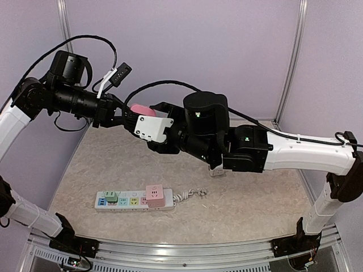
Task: Insert the plug
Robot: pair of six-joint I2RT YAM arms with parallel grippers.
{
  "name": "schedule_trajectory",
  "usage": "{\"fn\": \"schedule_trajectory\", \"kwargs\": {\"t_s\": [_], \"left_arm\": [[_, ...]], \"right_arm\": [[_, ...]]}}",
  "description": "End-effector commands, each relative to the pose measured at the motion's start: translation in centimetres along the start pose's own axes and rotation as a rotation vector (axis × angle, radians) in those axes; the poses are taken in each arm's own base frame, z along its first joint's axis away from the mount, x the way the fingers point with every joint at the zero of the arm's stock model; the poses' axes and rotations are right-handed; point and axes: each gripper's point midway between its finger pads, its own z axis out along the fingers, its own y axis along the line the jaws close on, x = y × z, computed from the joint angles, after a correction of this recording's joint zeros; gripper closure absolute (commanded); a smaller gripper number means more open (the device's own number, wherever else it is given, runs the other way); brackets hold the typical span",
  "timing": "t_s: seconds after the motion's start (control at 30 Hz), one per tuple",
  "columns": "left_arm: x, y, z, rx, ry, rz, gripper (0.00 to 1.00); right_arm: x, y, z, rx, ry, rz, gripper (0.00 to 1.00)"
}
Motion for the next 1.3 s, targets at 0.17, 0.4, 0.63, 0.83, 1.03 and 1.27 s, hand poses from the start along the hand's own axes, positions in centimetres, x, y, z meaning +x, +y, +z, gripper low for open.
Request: {"fn": "schedule_trajectory", "kwargs": {"t_s": [0.17,0.4,0.63,0.83,1.03,1.27], "left_arm": [[0.9,1.5,-2.4,-0.097,-0.05,0.373,1.0],[-0.8,1.7,-6.9,-0.297,-0.087,0.541,1.0],[4.2,3.1,-3.6,-0.164,-0.242,0.133,1.0],[6.0,1.9,0.1,-0.007,-0.417,0.155,1.0],[8.4,-0.7,2.2,0.123,-0.618,0.293,1.0],[11.7,-0.3,4.2,0.117,-0.625,0.301,1.0]], "right_arm": [[0.5,1.3,-2.1,-0.492,-0.187,0.554,0.0],[1.4,1.9,-4.0,-0.578,-0.285,0.711,0.0],[1.9,3.9,-3.4,-0.592,-0.348,0.795,0.0],[4.8,7.1,-2.3,-0.627,-0.204,0.898,0.09],[6.4,10.2,-1.8,-0.667,-0.13,0.907,0.23],[6.9,13.7,-1.4,-0.796,-0.104,0.803,0.5]]}}
